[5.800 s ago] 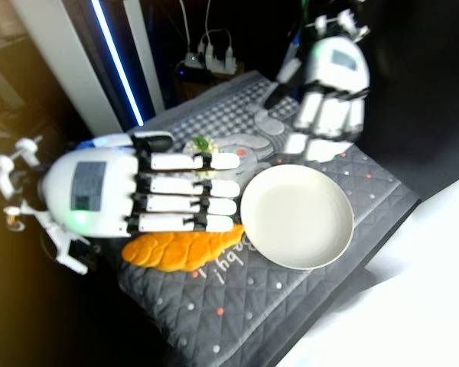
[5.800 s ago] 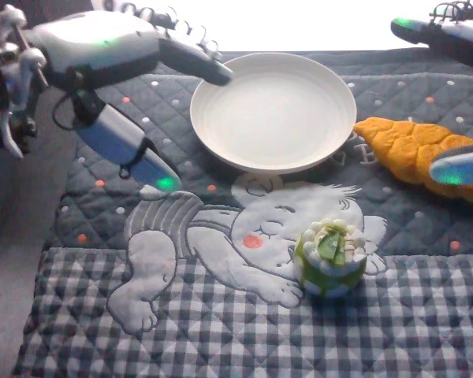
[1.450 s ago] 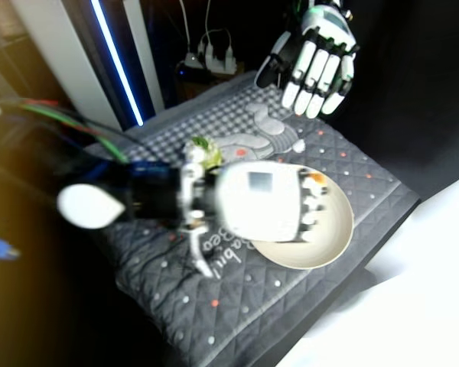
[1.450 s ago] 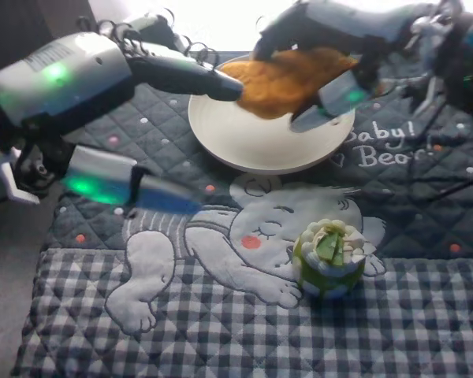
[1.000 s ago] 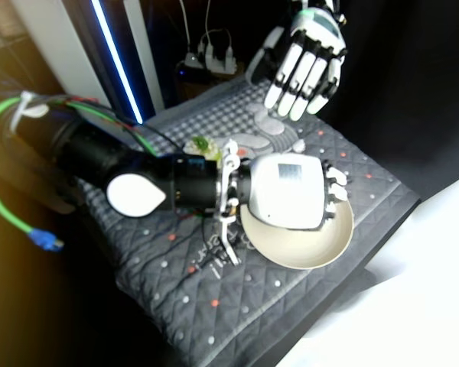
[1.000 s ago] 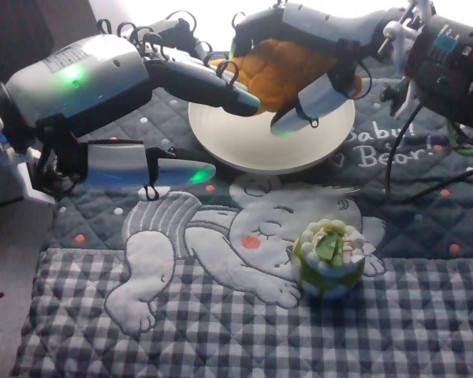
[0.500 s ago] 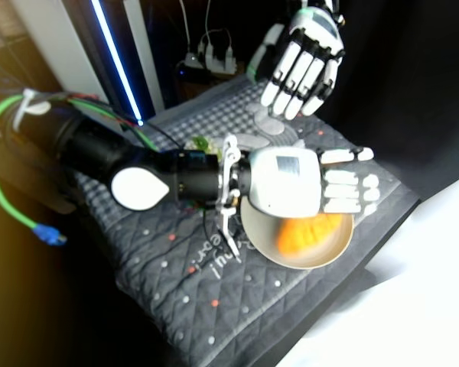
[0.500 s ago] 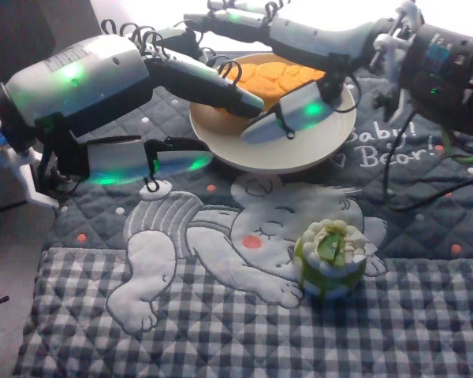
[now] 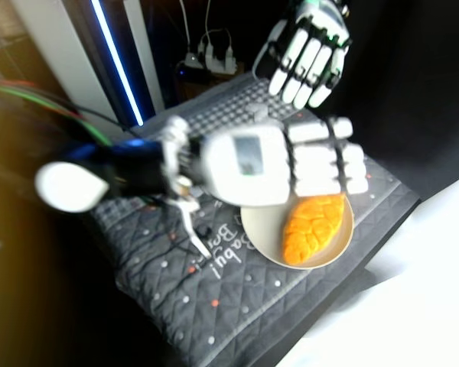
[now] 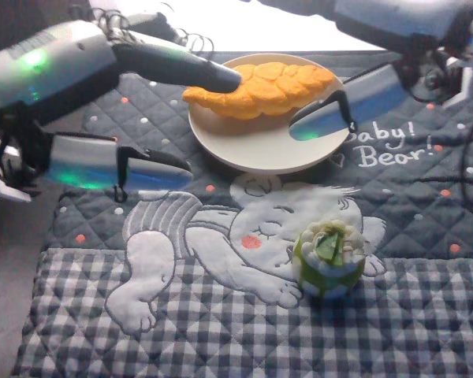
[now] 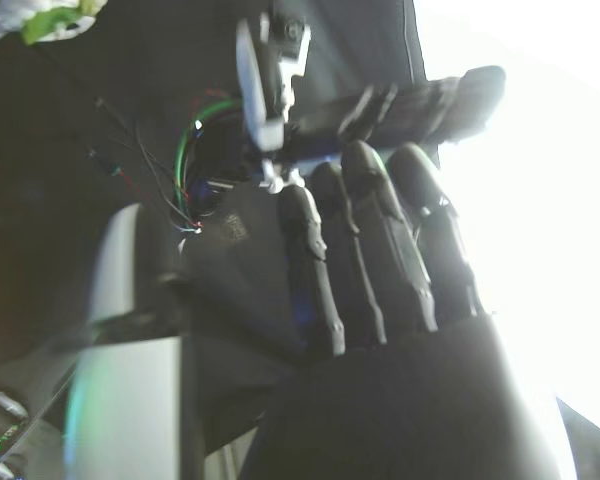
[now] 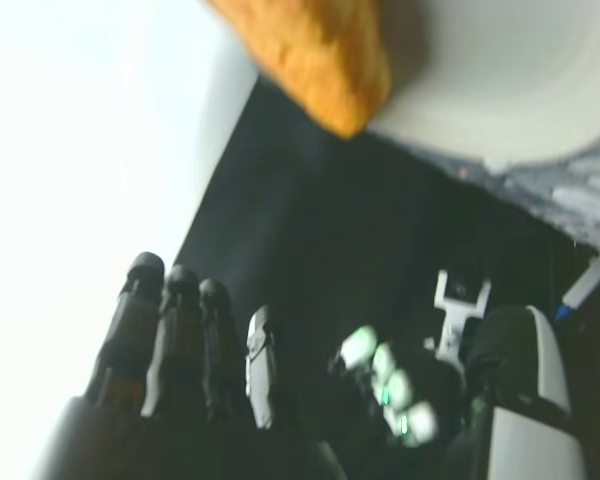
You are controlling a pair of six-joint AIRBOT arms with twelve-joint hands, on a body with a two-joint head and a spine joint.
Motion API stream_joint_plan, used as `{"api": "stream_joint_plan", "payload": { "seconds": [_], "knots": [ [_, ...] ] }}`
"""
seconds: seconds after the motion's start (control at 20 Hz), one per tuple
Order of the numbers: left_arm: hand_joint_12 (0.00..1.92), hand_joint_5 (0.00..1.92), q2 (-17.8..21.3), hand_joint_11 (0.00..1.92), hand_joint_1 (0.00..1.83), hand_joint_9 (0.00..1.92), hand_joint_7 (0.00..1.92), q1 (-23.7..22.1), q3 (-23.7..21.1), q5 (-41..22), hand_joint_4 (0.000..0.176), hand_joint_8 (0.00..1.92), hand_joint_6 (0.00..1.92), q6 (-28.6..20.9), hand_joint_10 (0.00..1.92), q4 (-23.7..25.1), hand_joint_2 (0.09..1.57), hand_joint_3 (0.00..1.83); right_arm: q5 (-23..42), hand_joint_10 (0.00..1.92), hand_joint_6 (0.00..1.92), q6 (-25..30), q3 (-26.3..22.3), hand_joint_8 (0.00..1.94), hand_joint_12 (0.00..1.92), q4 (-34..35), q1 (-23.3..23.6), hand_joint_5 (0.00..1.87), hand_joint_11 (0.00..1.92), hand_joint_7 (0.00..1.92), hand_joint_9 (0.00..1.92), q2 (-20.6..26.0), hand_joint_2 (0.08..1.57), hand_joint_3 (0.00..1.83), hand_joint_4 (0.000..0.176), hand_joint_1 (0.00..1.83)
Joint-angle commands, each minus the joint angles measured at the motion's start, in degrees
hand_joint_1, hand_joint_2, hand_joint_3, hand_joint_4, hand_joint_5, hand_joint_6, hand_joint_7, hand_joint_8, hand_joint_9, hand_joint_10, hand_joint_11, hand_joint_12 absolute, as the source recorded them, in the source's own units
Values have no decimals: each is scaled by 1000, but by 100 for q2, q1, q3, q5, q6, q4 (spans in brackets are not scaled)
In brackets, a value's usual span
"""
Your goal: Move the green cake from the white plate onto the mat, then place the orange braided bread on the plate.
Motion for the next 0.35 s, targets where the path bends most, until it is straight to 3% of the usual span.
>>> {"api": "stream_joint_plan", "payload": {
  "seconds": [0.0, 0.05, 0.1, 0.15, 0.2, 0.25, 0.3],
  "knots": [
    [1257, 744, 45, 189, 378, 733, 783, -51, -45, -794, 0, 18, 25, -48, 44, -205, 1116, 459, 711, 0, 0, -151, -122, 0, 79, 370, 66, 0, 5, 0, 0, 139, 904, 15, 170, 665],
    [1343, 758, 73, 140, 354, 739, 805, -58, -60, -851, 0, 13, 20, -47, 52, -225, 1217, 393, 961, 0, 0, -260, -233, 0, 203, 414, 65, 0, 0, 0, 0, 222, 965, 0, 148, 649],
    [1425, 711, 80, 27, 364, 671, 755, -63, -62, -880, 0, 2, 3, -40, 31, -246, 1267, 303, 1089, 0, 0, -261, -270, 0, 441, 441, 64, 0, 0, 0, 0, 257, 982, 0, 124, 638],
    [1443, 795, 87, 77, 390, 734, 810, -66, -62, -911, 0, 16, 24, -20, 68, -283, 1259, 260, 1229, 0, 4, -261, -322, 0, 773, 476, 62, 24, 0, 0, 0, 306, 988, 0, 90, 631],
    [1478, 796, 94, 84, 382, 721, 808, -66, -62, -938, 0, 4, 6, -6, 145, -309, 1257, 217, 1287, 0, 1, -261, -359, 0, 918, 493, 60, 50, 0, 0, 0, 341, 997, 0, 75, 640],
    [1439, 830, 117, 130, 407, 717, 828, -65, -68, -1014, 0, 8, 13, 24, 175, -361, 1276, 217, 1378, 0, 8, -262, -449, 0, 944, 503, 58, 77, 0, 0, 0, 421, 1003, 1, 69, 660],
    [1448, 800, 145, 25, 378, 611, 786, -63, -84, -1088, 0, 1, 2, 63, 226, -410, 1294, 219, 1460, 0, 1, -262, -510, 0, 914, 512, 57, 87, 0, 0, 0, 474, 1006, 0, 72, 662]
  ]
}}
